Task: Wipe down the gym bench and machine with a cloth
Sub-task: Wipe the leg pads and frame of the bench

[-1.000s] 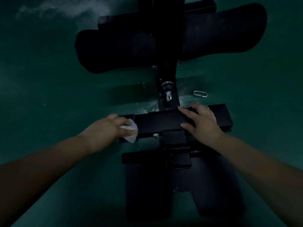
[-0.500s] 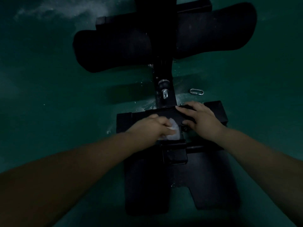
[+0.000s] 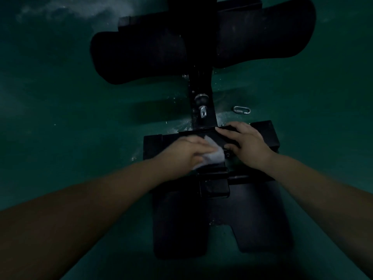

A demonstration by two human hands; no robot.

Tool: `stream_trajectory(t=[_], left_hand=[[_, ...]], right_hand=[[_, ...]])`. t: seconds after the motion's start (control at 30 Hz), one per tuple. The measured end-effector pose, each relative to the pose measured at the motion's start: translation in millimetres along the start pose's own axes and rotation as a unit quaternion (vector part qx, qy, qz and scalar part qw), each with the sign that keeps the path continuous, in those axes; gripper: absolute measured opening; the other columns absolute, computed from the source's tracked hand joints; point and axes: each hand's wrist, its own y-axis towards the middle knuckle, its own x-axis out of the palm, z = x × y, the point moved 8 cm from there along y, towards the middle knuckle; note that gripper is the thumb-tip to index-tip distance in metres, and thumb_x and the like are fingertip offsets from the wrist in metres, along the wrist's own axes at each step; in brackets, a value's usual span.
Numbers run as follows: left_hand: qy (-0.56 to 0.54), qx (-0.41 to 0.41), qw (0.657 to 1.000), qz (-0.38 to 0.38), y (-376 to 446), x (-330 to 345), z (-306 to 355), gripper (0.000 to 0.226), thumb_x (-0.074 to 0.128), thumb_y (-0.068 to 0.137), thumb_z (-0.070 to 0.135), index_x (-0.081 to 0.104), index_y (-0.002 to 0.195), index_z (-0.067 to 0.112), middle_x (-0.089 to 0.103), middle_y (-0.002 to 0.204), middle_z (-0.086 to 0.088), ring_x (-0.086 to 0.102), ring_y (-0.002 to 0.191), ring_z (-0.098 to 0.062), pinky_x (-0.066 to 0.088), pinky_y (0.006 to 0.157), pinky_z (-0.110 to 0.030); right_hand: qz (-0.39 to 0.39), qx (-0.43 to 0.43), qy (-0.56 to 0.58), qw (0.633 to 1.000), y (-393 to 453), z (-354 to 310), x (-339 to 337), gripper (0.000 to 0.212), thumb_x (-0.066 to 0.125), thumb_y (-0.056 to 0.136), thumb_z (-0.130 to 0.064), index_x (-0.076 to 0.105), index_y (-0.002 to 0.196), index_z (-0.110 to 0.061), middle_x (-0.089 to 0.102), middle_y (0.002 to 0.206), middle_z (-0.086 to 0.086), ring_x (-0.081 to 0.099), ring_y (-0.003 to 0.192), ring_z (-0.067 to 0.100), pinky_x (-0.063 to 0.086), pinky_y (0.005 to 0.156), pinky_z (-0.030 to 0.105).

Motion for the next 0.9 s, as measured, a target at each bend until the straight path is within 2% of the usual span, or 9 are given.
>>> stream_trajectory(t=[0.13, 0.23, 0.33, 0.4, 0.47, 0.57, 0.67, 0.77, 0.9], left_hand=[[0.151, 0.002, 0.985, -0.086, -2, 11, -14, 0.06, 0.05, 0.09, 0.0, 0.047, 0.137, 0.037, 0.045, 0.14, 0.009, 0.038, 0.106, -0.015, 0.036, 0.095, -0.027], [0.094, -0.014, 0.995, -0.015, 1, -11, -12, 0.052, 0.053, 0.09, 0.002, 0.054, 0.132, 0.032, 0.053, 0.134, 0.003, 0.047, 0.116, -0.02, 0.037, 0.098, -0.029], [0.113, 0.105, 0.987, -0.04, -7, 20, 33, 0.041, 0.041, 0.096, 0.027, 0.051, 0.136, 0.028, 0.055, 0.134, -0.004, 0.052, 0.104, -0.027, 0.038, 0.088, -0.03], [0.128, 0.135, 0.979, -0.085, -14, 39, 47, 0.052, 0.04, 0.095, 0.01, 0.041, 0.142, 0.034, 0.045, 0.143, -0.005, 0.045, 0.103, -0.03, 0.041, 0.087, -0.036], [0.138, 0.121, 0.978, -0.102, -18, 38, 36, 0.072, 0.043, 0.089, -0.008, 0.037, 0.142, 0.04, 0.034, 0.15, 0.0, 0.038, 0.107, -0.027, 0.04, 0.089, -0.034], [0.142, 0.131, 0.976, -0.101, -39, 25, 14, 0.08, 0.05, 0.084, -0.012, 0.039, 0.139, 0.046, 0.035, 0.149, 0.006, 0.032, 0.102, -0.015, 0.036, 0.085, -0.027], [0.173, 0.121, 0.974, -0.084, -64, 12, -6, 0.072, 0.045, 0.08, -0.007, 0.046, 0.137, 0.037, 0.048, 0.138, 0.006, 0.039, 0.093, -0.015, 0.046, 0.079, -0.026], [0.168, 0.146, 0.974, -0.032, -74, 14, 15, 0.06, 0.037, 0.078, 0.007, 0.047, 0.134, 0.029, 0.057, 0.126, 0.005, 0.043, 0.093, -0.015, 0.039, 0.082, -0.017], [0.17, 0.199, 0.965, -0.021, -61, 56, 57, 0.054, 0.065, 0.077, 0.005, 0.052, 0.127, 0.023, 0.06, 0.124, -0.001, 0.042, 0.091, -0.02, 0.052, 0.07, -0.028]], right_hand=[[0.0, -0.003, -0.007, 1.0, 1, 0, -1, 0.053, 0.06, 0.091, -0.03, 0.042, 0.14, -0.038, 0.038, 0.146, 0.001, 0.03, 0.137, 0.021, 0.021, 0.115, 0.039], [-0.003, -0.004, -0.016, 1.0, 0, 0, -1, 0.053, 0.059, 0.092, -0.032, 0.041, 0.141, -0.037, 0.038, 0.147, 0.004, 0.029, 0.137, 0.023, 0.022, 0.114, 0.038], [-0.013, 0.0, -0.014, 1.0, 1, -1, -1, 0.052, 0.057, 0.093, -0.033, 0.04, 0.142, -0.036, 0.036, 0.148, 0.007, 0.027, 0.139, 0.024, 0.02, 0.115, 0.037], [-0.024, 0.001, -0.016, 1.0, 1, -1, 0, 0.053, 0.056, 0.093, -0.033, 0.038, 0.143, -0.037, 0.034, 0.15, 0.007, 0.025, 0.14, 0.024, 0.019, 0.115, 0.038], [-0.033, 0.001, -0.018, 0.999, 1, -1, 0, 0.054, 0.056, 0.094, -0.034, 0.036, 0.143, -0.038, 0.033, 0.15, 0.006, 0.024, 0.14, 0.024, 0.019, 0.115, 0.04], [-0.039, 0.008, -0.018, 0.999, 1, -1, -2, 0.055, 0.055, 0.094, -0.034, 0.035, 0.144, -0.039, 0.031, 0.151, 0.004, 0.023, 0.14, 0.023, 0.019, 0.116, 0.039], [-0.037, 0.011, -0.017, 0.999, 0, 0, -2, 0.054, 0.055, 0.093, -0.035, 0.035, 0.144, -0.04, 0.032, 0.15, 0.003, 0.024, 0.139, 0.022, 0.018, 0.116, 0.037], [-0.04, 0.015, -0.015, 0.999, 0, -1, 0, 0.054, 0.055, 0.094, -0.035, 0.034, 0.144, -0.041, 0.031, 0.151, 0.003, 0.023, 0.14, 0.022, 0.017, 0.116, 0.037], [-0.048, 0.022, -0.017, 0.998, 1, -1, -2, 0.054, 0.053, 0.095, -0.035, 0.033, 0.145, -0.041, 0.029, 0.152, 0.002, 0.021, 0.141, 0.022, 0.016, 0.117, 0.037]])
